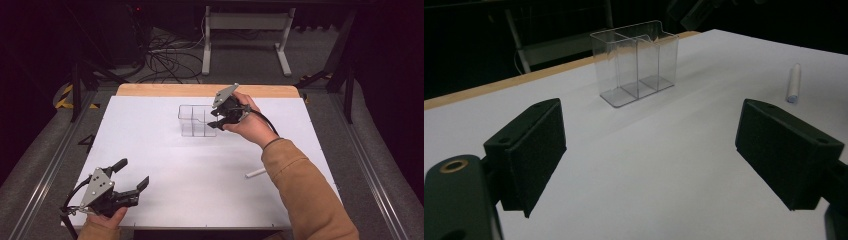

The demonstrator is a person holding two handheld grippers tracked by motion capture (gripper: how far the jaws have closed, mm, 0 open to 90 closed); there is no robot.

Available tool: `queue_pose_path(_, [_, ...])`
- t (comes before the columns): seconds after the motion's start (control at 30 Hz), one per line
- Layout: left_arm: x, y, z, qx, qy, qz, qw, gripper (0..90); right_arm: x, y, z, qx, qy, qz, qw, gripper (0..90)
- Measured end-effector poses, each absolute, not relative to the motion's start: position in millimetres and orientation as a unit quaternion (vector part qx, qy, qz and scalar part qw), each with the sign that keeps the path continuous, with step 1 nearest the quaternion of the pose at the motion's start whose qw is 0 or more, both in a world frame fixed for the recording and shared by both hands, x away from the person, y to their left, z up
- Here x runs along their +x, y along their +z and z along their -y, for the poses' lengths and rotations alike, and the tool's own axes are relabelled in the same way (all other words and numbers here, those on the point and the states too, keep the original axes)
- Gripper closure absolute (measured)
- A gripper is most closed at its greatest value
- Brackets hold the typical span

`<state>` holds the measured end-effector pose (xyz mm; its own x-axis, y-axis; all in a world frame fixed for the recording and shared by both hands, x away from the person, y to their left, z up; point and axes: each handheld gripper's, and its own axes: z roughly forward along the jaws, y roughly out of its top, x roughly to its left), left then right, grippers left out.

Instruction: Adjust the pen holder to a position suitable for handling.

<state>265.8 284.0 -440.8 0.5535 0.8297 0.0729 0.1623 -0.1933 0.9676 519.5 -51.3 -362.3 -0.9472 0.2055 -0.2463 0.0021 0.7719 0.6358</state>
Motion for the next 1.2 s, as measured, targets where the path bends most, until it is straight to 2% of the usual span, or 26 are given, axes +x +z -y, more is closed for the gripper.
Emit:
queue_pose_path(0.2, [265.6, -440.9, -284.0, 0.704, 0.314, -0.353, 0.531, 13.6, 526.4, -367.5, 36.8, 0.038, 0.329, -0.932, 0.146, 54.0])
queue_pose_path(0.87, [266.5, -442.0, -283.8, 0.704, 0.311, -0.355, 0.531, 13.7, 543.3, -392.8, 2.2, 0.049, 0.315, -0.94, 0.123, 64.3])
queue_pose_path(1.2, [266.7, -442.3, -283.2, 0.706, 0.31, -0.354, 0.53, 13.7, 544.5, -396.2, -3.8, 0.037, 0.292, -0.947, 0.125, 77.9])
